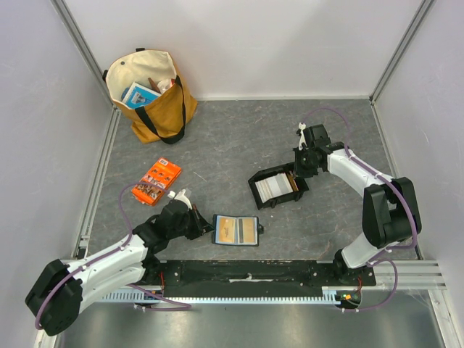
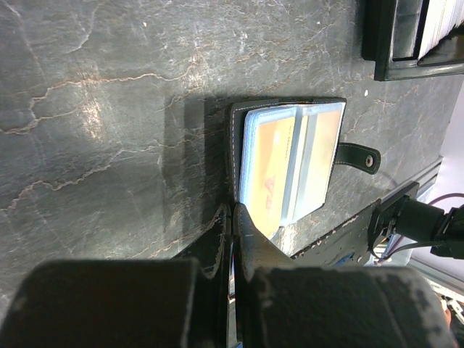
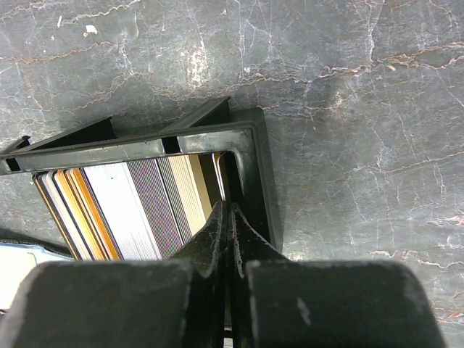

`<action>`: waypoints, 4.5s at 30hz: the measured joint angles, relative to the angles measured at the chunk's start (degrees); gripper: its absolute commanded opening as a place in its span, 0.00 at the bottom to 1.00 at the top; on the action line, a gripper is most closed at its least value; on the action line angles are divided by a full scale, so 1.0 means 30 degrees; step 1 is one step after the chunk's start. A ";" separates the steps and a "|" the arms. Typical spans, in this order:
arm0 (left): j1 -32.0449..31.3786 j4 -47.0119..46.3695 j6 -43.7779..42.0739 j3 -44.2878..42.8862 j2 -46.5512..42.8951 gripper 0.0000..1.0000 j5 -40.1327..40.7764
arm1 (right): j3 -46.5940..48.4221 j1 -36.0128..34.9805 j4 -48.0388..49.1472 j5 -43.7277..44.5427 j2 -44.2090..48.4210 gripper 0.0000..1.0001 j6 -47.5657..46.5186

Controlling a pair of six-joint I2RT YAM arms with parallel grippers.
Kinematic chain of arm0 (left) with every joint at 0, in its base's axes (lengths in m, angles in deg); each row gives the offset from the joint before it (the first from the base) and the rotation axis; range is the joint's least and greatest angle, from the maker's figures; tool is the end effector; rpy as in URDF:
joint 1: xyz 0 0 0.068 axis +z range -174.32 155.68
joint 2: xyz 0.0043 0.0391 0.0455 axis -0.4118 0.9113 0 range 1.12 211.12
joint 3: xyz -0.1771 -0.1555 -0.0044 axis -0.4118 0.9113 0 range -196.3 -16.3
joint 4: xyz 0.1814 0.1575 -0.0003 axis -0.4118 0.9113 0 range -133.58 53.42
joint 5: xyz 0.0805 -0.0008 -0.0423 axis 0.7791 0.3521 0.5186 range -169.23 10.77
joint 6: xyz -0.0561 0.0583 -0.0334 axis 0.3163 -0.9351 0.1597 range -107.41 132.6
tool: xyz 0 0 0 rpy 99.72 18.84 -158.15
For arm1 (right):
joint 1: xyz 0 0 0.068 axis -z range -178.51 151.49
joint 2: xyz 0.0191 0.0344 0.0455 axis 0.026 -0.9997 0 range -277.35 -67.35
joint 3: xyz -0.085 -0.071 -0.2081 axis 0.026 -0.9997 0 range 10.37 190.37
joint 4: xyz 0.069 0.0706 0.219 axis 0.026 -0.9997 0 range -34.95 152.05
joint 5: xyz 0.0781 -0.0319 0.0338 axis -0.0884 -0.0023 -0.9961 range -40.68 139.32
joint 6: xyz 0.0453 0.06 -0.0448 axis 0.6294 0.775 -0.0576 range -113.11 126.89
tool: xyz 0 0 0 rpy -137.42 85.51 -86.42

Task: Put the credit cards into the card holder
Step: Pick up the credit card from the storage box, then turn over the card slot in the card holder.

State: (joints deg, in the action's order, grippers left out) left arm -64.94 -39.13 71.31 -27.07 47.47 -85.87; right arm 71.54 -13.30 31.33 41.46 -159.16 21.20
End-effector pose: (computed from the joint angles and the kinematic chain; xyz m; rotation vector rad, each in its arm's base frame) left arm 0.1427 -0.1342 0.0989 -0.3245 2.4653 -0.9763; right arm 0.3078 0.0922 0.1448 -0.0580 2.6703 0.3486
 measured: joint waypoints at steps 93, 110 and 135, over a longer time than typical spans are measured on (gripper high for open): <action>0.0000 -0.1246 0.0000 0.0233 0.0000 0.02 -0.0925 | -0.1464 -1.2080 0.1129 0.7985 0.6229 0.00 0.8021; 0.0000 -0.0474 0.0051 0.0656 -0.2251 0.02 -0.0976 | -0.1282 -2.0152 0.5085 1.5103 0.1370 0.00 1.4906; 0.0000 -0.0393 0.0058 0.0721 -0.2237 0.02 -0.0976 | 0.1239 -2.0910 0.3330 1.6298 -0.1348 0.00 1.4695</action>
State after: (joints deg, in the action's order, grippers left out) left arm -64.94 -40.31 71.49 -24.90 40.76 -88.79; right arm 75.25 -76.03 41.32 90.36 -163.20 65.28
